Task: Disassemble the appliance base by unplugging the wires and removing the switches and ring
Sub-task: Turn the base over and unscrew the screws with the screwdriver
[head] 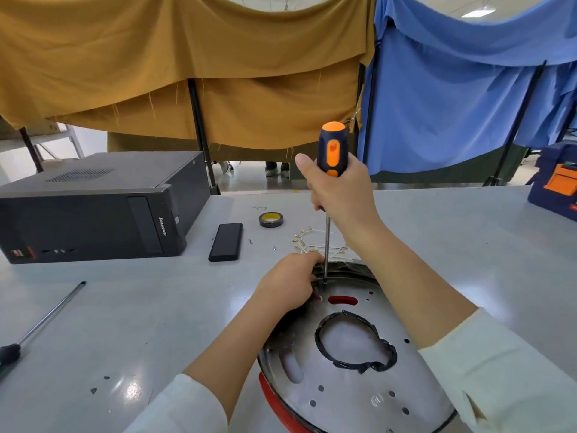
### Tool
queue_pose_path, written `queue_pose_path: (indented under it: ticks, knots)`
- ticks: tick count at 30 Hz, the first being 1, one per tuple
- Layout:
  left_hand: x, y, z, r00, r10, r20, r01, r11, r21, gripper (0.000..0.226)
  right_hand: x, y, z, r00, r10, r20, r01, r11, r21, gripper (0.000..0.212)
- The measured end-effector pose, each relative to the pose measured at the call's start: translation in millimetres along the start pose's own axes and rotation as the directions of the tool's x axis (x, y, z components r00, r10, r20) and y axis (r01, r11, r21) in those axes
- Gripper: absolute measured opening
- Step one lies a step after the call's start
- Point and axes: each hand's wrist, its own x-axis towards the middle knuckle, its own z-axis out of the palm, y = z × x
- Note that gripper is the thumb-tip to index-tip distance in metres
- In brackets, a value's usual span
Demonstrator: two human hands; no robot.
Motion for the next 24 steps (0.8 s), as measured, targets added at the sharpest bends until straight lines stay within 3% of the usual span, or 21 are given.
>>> queue_pose_path:
  ticks: [4, 8, 14, 20, 24]
  knots:
    - [-0.7, 0.8, 0.0, 1.0, 0.003, 0.006, -0.003, 1.0, -0.015, 0.049, 10.2, 2.0, -11.3, 0.953, 0.048, 0.298, -0.125, 0.961, 0.245, 0.032]
    - [0.8, -0.9, 1.1, 1.0, -0.005, -0.007, 0.004, 1.0, -0.023, 0.047, 14.0, 15.9, -17.8, 0.979, 0.012, 0.205, -0.07, 0.958, 0.276, 0.017]
    - [2.3, -0.9, 2.7, 1.0, -0.012, -0.014, 0.012, 1.0, -0.005, 0.05, 2.7, 34.1, -25.3, 0.996, 0.025, 0.089, -0.067, 0.858, 0.51, 0.032]
    - [1.0, -2.1, 2.7, 1.0, -0.004, -0.011, 0.004, 1.0, 0.008, 0.047, -4.1, 36.6, -22.7, 0.953, 0.045, 0.298, -0.211, 0.807, 0.552, 0.052]
    - [-0.1, -1.6, 2.5, 0.999, 0.024, -0.038, -0.022, 0.998, 0.058, 0.035, -12.2, 36.5, -18.3, 0.925, -0.01, 0.381, -0.204, 0.831, 0.518, 0.031]
